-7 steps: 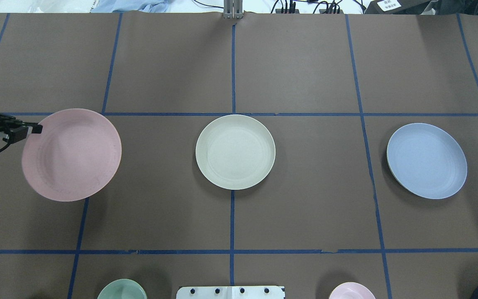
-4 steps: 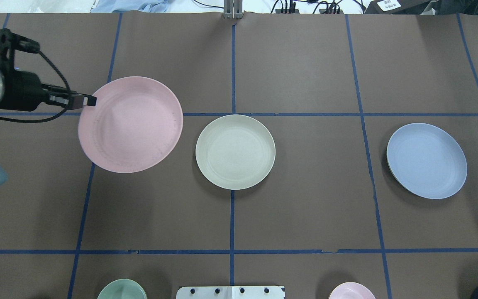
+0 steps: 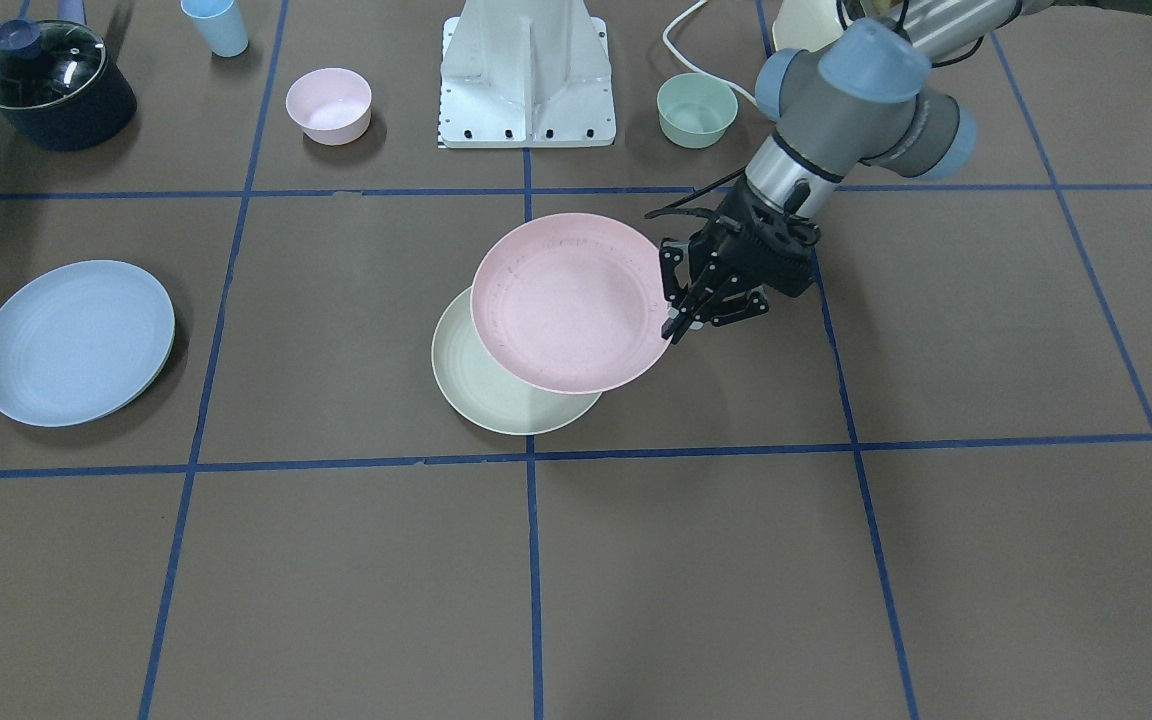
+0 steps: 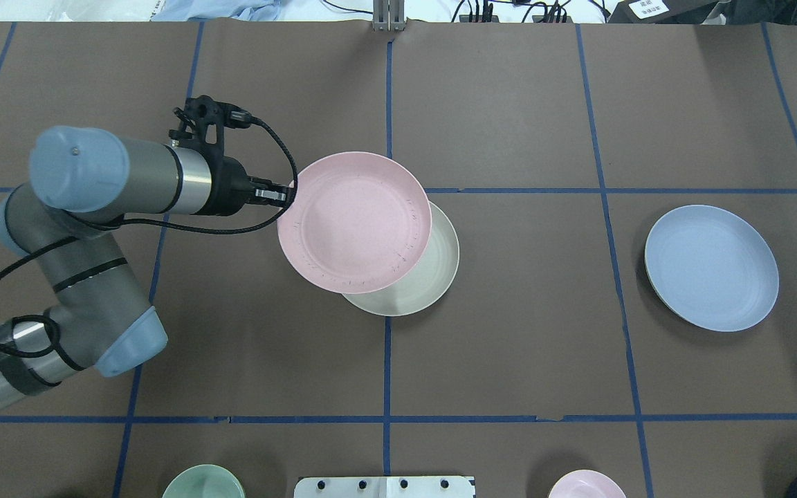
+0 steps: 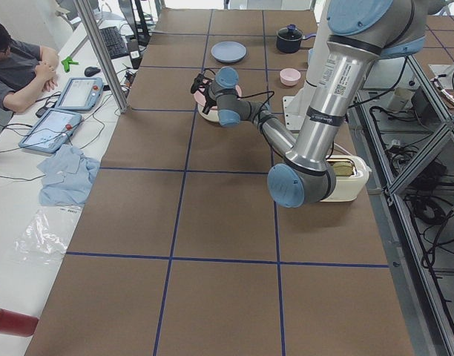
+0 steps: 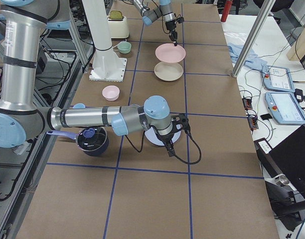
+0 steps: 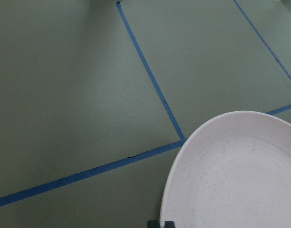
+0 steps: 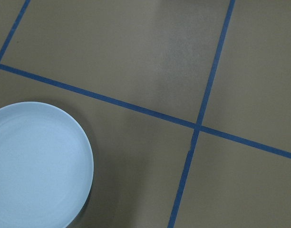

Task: Stack three plates with pink and blue
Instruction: 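Lift the pink plate with the left gripper and carry it over the cream plate, then release the pink plate onto the cream plate and withdraw the left gripper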

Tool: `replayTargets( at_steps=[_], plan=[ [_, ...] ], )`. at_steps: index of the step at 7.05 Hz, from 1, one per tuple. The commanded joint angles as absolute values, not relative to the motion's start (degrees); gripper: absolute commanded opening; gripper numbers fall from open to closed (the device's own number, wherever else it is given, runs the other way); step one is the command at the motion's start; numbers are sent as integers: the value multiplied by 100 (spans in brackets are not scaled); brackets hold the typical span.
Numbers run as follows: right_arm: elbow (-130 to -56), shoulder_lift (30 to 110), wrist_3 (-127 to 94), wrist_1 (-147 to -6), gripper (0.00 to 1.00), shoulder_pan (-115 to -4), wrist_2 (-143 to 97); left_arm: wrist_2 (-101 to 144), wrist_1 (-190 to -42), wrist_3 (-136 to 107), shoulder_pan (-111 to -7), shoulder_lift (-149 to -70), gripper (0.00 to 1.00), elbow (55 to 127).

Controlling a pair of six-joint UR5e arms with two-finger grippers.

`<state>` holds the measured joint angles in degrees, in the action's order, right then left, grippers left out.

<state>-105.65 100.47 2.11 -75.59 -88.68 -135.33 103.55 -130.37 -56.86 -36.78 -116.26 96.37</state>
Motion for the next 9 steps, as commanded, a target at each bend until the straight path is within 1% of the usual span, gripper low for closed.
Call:
replayTargets(
  at_steps=[1, 5, 6, 7, 8, 9],
  plan=[
    [-10564, 10046, 211, -7559, 100, -8868, -13535, 9776, -13043, -5800, -3350, -11979, 0, 9063],
    [-10573, 10046, 211, -7567, 100, -8868, -13544, 9580, -13017, -6099, -2998, -12111, 0, 9009],
    [-10565, 10046, 211, -7567, 100, -8868, -13544, 9589, -13025, -6117, -2988, -12129, 3, 8974],
    [-10573, 10046, 211, -7567, 100, -8868, -13553, 9589, -13043, -6117, -2988, -12146, 80, 8982],
    [-10573, 10046, 211, -7567, 100, -8868, -13553, 9598, -13165, -6108, -2997, -12146, 100, 8991],
    [-10591, 10037, 220, -7550, 100, -8868, -13561, 9580, -13227, -6100, -3014, -12112, 100, 9026]
  ],
)
